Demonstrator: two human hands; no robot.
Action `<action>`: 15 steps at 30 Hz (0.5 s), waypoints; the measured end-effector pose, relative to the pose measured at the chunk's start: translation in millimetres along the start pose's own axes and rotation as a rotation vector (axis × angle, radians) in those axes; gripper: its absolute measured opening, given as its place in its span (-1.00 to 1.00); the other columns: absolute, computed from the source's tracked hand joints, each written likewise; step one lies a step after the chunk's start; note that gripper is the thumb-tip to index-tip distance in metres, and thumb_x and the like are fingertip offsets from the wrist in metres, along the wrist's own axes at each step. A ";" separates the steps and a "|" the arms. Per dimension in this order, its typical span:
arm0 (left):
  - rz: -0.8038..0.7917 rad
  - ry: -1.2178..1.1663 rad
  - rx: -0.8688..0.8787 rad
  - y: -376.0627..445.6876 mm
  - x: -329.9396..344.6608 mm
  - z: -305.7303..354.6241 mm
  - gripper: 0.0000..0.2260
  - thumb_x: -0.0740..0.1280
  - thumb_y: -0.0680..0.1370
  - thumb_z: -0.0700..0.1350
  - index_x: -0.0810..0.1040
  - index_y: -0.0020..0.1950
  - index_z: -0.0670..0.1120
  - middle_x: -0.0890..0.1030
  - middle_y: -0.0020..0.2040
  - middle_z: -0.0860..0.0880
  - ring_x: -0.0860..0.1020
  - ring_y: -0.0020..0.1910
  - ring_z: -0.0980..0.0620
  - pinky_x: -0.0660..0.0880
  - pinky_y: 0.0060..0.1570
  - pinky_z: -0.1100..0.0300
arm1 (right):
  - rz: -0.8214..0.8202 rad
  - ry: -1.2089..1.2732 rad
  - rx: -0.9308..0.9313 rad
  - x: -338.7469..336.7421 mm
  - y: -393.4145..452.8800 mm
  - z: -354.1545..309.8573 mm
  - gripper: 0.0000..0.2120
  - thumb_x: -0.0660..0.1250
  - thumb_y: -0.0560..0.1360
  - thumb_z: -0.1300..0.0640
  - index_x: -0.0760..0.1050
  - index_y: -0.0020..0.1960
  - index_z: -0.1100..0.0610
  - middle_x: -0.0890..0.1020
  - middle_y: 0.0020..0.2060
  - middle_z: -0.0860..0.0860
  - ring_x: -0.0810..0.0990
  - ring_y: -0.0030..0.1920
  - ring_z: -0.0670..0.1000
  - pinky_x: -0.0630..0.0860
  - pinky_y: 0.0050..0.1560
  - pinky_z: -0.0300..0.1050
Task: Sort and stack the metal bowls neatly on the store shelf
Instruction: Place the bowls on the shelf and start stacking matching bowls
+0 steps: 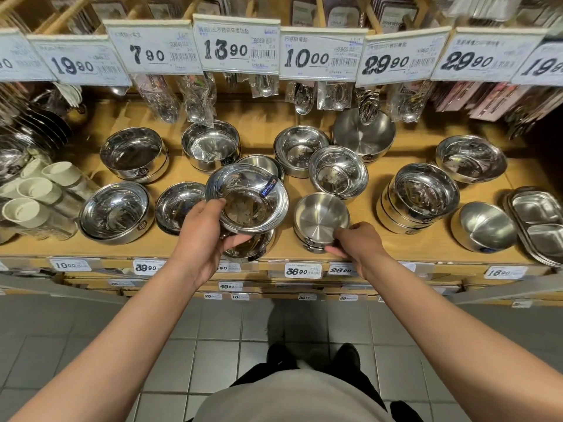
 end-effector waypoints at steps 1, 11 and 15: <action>-0.001 0.003 0.000 0.1 0.3 -0.4 -0.81 0.21 0.67 -0.15 0.55 0.21 -0.16 0.74 0.02 -0.14 0.71 0.05 -0.10 0.70 -0.17 -0.02 | 0.000 -0.003 0.003 0.4 1.0 1.3 -0.67 0.39 0.53 0.28 0.44 0.26 0.27 0.59 0.16 0.21 0.76 -0.27 0.09 0.66 -0.35 -0.23; -0.006 -0.003 -0.010 0.9 0.7 1.8 -0.78 0.20 0.67 -0.15 0.53 0.26 -0.18 0.72 0.09 -0.18 0.71 0.06 -0.11 0.69 -0.23 0.05 | 0.021 -0.130 -0.013 -4.5 7.0 1.3 -0.65 0.44 0.51 0.19 0.43 0.23 0.23 0.64 0.04 0.22 0.70 -0.42 0.06 0.61 -0.45 -0.16; -0.005 -0.006 -0.014 1.6 1.3 0.6 -0.79 0.21 0.67 -0.15 0.54 0.24 -0.17 0.73 0.07 -0.18 0.71 0.05 -0.11 0.69 -0.23 0.05 | 0.007 -0.128 -0.037 -6.6 7.8 0.5 -0.73 0.43 0.49 0.26 0.47 0.16 0.16 0.64 0.07 0.19 0.71 -0.25 0.09 0.64 -0.39 -0.16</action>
Point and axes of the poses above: each hand's wrist, its own y-axis towards the middle knuckle, its own x-axis out of the palm, z = x × y, the point moved 2 cm from there along y, towards the middle knuckle
